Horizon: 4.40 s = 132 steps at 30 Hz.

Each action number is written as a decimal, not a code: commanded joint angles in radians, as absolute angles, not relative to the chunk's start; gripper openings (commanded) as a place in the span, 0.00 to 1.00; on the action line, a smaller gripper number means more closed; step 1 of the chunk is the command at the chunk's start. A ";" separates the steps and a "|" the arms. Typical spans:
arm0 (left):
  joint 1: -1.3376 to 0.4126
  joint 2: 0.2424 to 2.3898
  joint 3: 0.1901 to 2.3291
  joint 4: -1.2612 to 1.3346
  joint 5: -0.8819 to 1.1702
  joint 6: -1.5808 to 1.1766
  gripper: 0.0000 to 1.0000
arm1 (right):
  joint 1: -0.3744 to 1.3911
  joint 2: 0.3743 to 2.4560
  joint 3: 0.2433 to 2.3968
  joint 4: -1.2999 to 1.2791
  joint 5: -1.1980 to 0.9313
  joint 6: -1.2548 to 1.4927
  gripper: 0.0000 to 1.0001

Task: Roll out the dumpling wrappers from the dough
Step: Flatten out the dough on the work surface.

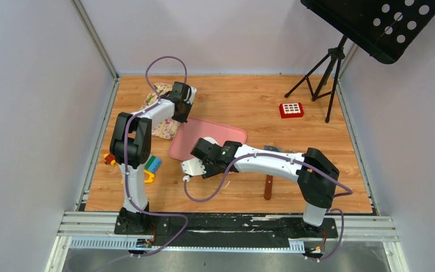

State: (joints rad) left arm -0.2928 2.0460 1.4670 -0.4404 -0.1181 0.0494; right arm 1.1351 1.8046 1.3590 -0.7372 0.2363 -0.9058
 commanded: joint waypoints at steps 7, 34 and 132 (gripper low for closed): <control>-0.292 2.066 1.430 -0.489 -0.115 0.043 0.00 | 1.153 1.741 1.354 -1.092 -0.015 -0.833 0.00; -0.296 2.062 1.424 -0.486 -0.116 0.041 0.00 | 1.003 1.887 1.590 -0.559 0.306 -0.823 0.00; -0.296 2.046 1.416 -0.479 -0.121 0.038 0.00 | 0.994 1.672 1.726 -0.858 0.204 -0.864 0.00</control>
State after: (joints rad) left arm -0.2951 2.0392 1.4536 -0.4252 -0.1246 0.0483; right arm 1.0489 1.7134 1.6005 -0.9897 0.1596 -0.8833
